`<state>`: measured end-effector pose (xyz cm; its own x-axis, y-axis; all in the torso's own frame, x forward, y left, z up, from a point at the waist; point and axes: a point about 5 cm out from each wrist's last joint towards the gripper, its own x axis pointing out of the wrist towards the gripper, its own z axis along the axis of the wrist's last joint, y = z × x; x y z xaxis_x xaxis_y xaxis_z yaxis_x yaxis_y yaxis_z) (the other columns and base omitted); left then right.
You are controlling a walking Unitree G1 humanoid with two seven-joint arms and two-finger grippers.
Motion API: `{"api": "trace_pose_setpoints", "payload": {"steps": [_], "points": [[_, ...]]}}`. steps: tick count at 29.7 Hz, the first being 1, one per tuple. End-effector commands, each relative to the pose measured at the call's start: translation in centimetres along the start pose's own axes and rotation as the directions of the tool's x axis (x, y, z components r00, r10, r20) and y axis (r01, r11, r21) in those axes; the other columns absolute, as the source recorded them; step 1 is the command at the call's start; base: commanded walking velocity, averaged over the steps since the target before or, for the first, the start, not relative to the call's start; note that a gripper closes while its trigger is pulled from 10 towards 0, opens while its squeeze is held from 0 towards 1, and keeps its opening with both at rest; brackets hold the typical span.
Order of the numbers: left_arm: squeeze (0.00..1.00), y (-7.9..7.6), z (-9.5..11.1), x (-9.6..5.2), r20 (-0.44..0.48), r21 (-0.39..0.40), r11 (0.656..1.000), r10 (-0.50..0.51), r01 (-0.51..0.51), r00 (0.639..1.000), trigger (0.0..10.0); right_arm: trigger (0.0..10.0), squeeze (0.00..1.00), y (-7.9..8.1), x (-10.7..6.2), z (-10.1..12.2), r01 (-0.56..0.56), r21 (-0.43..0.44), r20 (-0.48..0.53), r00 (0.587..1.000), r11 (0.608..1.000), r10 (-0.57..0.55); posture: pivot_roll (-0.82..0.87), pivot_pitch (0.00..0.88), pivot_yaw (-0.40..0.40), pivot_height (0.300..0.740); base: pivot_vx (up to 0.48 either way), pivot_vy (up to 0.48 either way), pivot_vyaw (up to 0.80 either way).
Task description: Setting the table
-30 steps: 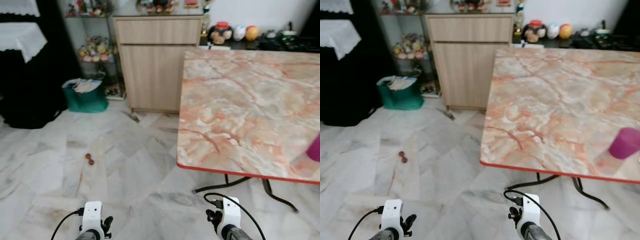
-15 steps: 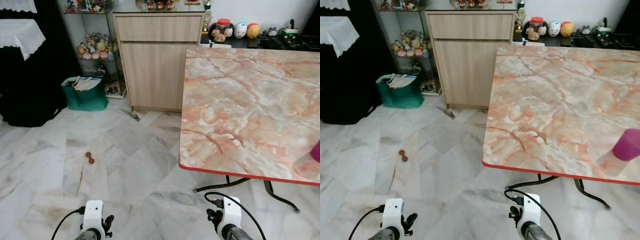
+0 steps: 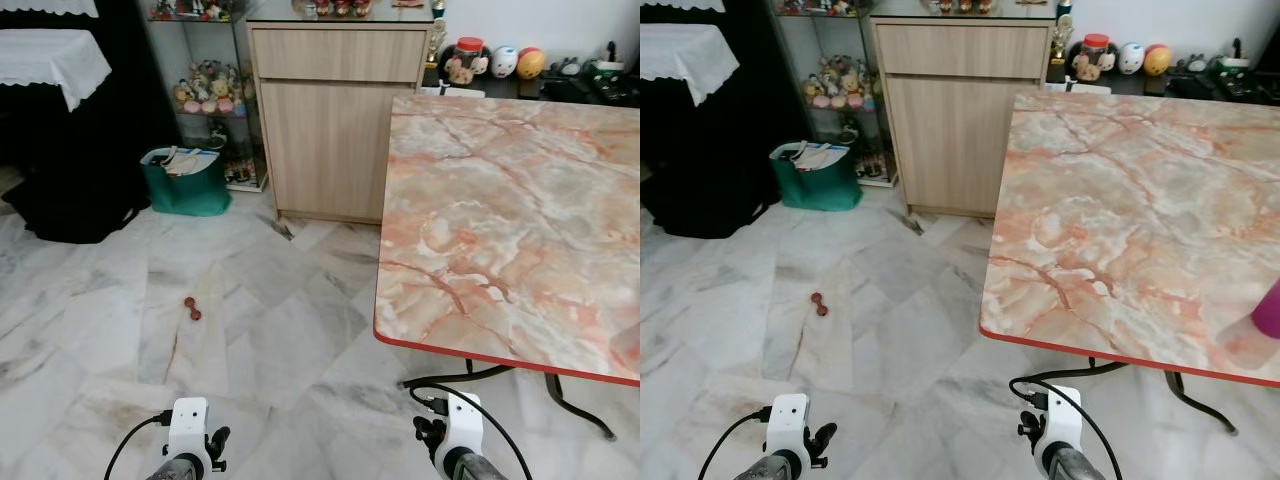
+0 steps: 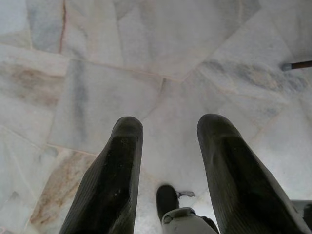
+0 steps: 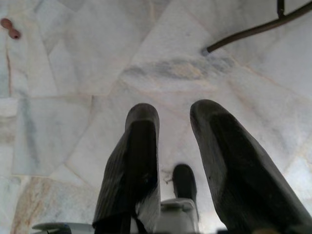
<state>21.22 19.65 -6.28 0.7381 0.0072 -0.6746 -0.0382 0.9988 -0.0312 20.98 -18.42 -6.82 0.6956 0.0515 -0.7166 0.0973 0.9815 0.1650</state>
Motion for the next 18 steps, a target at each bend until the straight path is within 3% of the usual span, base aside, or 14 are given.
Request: {"api": "trace_pose_setpoints", "payload": {"steps": [1, 14, 18], "points": [[0.0, 0.11, 0.12, 0.0, 0.007, 0.007, 1.0, -0.001, 0.001, 1.0, 10.0, 10.0, 0.0, -0.03, -0.04, -0.24, 0.005, 0.006, -0.01, 1.0, 1.0, -0.005, -0.06, 0.0, 0.028, 0.74, 0.0, 0.0, -0.61], [0.0, -0.09, 0.12, 0.02, 0.01, 0.008, 1.0, -0.008, 0.008, 1.0, 10.0, 10.0, 0.0, -0.1, -0.05, -0.2, 0.008, 0.014, -0.006, 1.0, 1.0, -0.008, -0.06, 0.0, 0.024, 0.74, 0.0, 0.0, 0.0], [0.0, -0.14, 0.1, 0.02, 0.008, 0.009, 1.0, -0.007, 0.007, 1.0, 10.0, 10.0, 0.0, -0.07, -0.04, -0.31, 0.008, 0.019, -0.018, 1.0, 1.0, -0.007, -0.06, 0.0, 0.024, 0.74, 0.0, -0.299, -0.58]]}}
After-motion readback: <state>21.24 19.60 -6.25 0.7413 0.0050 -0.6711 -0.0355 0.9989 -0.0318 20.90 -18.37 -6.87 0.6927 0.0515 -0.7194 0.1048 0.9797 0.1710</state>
